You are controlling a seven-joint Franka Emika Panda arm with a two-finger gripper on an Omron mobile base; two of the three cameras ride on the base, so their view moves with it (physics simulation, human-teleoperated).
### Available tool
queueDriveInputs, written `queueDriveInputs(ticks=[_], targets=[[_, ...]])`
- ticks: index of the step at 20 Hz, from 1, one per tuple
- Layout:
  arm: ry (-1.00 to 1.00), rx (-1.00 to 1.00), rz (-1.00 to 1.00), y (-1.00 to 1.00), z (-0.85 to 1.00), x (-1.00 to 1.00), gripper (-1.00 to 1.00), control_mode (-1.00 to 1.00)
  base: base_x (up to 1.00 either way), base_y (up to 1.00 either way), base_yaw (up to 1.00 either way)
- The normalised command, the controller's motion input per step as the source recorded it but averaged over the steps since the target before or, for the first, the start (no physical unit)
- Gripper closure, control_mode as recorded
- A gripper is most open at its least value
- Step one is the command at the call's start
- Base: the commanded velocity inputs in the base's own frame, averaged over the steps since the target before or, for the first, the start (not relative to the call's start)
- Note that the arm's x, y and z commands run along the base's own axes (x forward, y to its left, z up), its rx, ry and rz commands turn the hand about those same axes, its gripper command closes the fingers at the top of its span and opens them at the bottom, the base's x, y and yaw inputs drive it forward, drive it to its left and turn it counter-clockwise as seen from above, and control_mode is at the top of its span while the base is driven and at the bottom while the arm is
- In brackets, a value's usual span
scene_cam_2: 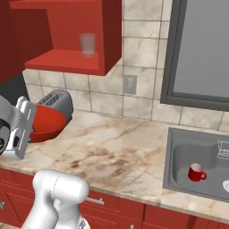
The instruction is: Pick the mug and place it in the sink. Pick the bowl and place it in the open cabinet and then close the cabinet.
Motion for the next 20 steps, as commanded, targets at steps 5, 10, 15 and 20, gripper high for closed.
queueDriveInputs(ticks=[5,10,15,20], targets=[[0.0,0.0,0.0,0.0,0.0,0.0,1.0,1.0,0.05,-0.02,0.11],[0.0,0.0,0.0,0.0,0.0,0.0,1.0,1.0,0.0,-0.06,0.1],[0.0,0.0,0.0,0.0,0.0,0.0,1.0,1.0,0.0,-0.03,0.1],[-0.13,0.01,0.05,-0.01,0.34,-0.05,1.0,-1.0,0.0,0.0,0.0]])
